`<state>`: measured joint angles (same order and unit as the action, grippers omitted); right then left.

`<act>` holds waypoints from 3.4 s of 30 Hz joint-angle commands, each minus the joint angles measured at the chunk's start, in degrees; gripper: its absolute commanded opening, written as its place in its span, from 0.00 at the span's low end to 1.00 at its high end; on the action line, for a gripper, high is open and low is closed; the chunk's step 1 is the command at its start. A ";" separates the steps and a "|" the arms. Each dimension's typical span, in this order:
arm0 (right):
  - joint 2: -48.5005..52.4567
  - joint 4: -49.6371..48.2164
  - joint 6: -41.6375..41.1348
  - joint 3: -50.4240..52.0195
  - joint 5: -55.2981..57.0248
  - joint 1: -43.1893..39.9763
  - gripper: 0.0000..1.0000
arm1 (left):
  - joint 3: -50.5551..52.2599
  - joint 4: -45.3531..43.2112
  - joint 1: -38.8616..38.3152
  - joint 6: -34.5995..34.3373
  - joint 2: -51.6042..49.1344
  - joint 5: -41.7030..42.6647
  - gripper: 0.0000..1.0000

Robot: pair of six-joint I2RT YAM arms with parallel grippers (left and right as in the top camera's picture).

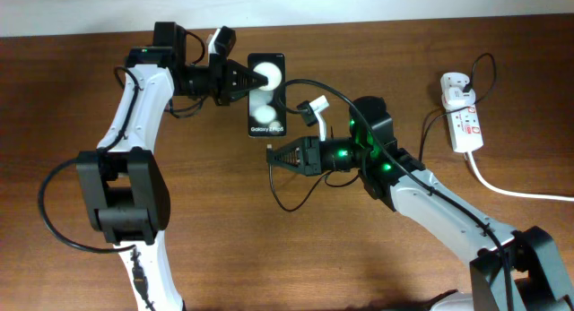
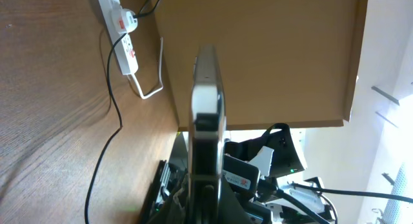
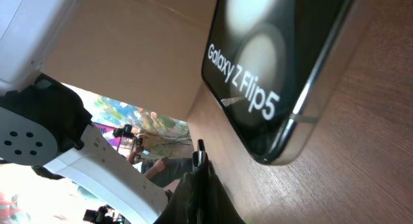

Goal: Plug charger to phone and switch on socket
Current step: 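Align the connector under the phone's port held by the left gripper, then push the connector up into the phone's bottom port with the right gripper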

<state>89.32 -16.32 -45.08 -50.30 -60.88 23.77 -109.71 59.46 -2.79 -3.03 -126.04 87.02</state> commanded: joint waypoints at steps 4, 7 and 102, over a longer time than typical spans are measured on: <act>4.11 -4.72 -2.23 0.26 -1.92 -1.22 0.04 | -0.39 -0.11 0.24 -0.79 0.11 3.17 0.00; 7.23 -12.13 -5.03 0.26 -4.28 -0.57 0.04 | -0.39 -0.59 0.74 -0.81 0.11 3.17 0.00; 8.57 -19.45 -10.29 0.26 0.50 -1.29 0.04 | -0.39 -0.50 1.29 -0.76 0.11 3.17 0.00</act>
<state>97.45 -35.44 -56.34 -50.02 -61.80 23.49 -109.71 58.67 -0.86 -3.46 -126.04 87.02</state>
